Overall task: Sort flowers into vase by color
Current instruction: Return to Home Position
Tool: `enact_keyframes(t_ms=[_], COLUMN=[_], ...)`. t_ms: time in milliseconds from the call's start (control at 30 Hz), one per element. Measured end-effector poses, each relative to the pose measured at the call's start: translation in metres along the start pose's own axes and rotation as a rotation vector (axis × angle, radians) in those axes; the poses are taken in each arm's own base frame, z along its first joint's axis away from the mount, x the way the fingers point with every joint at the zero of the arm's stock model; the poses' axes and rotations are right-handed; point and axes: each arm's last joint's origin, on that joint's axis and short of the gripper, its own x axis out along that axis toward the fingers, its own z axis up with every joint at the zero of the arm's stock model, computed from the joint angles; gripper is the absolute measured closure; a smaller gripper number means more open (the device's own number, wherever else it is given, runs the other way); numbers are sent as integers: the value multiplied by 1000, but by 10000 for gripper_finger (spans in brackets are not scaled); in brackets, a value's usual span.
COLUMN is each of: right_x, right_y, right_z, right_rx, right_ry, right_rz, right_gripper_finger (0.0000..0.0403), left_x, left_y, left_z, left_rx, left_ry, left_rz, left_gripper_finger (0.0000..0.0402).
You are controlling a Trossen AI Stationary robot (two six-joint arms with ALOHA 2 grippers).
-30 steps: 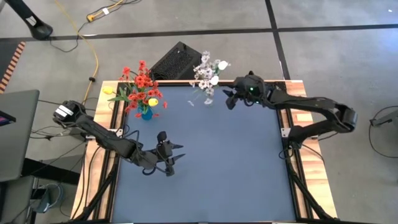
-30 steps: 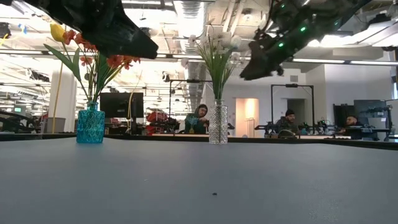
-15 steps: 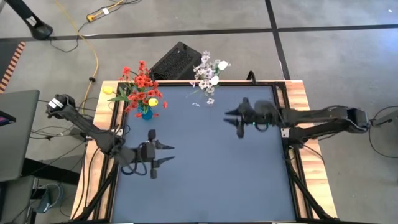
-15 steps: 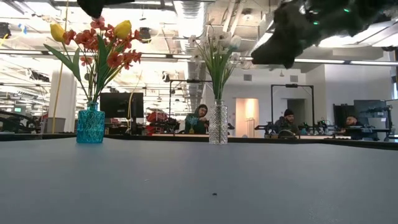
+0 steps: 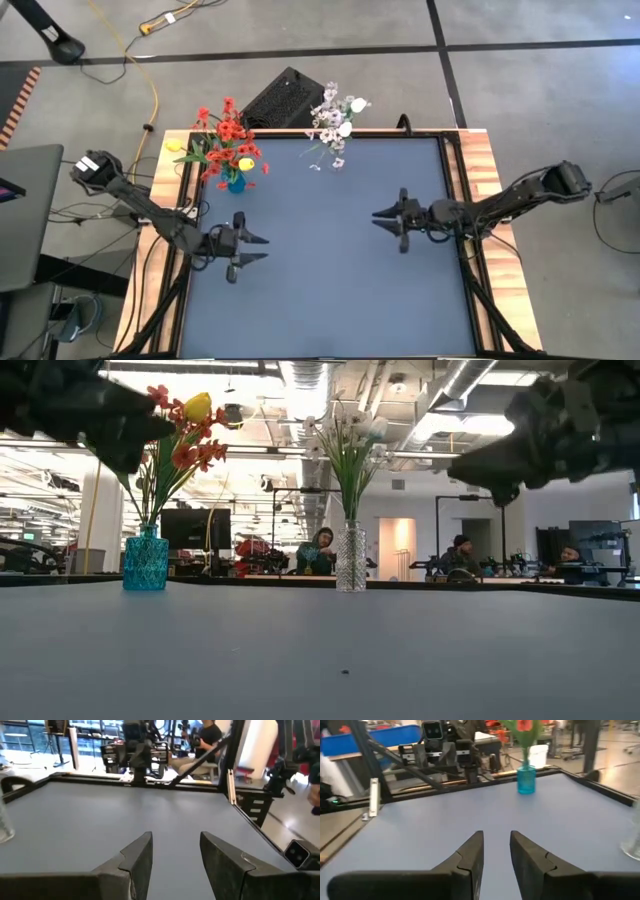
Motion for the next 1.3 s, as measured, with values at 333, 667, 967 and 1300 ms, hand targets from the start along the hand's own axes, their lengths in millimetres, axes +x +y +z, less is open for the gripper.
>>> enact_keyframes(t_ms=[333,667,967,1300], right_x=[-5,-19,-38,-52], right_y=[-28,-58,-57,-57], right_z=[3,1,5,-10], right_rx=[14,89,53,22], right_ry=[-43,75,93,266], right_rz=[-89,-194,-226,-248], right_gripper_finger=[299,312,338,350], left_x=[-15,-27,-55,-63], left_y=[32,62,74,73], left_z=[-14,-5,-6,3], left_rx=[-77,-30,-59,-35], left_ry=[-51,-54,-45,-109], left_rz=[72,214,276,223], left_gripper_finger=[248,248,248,249])
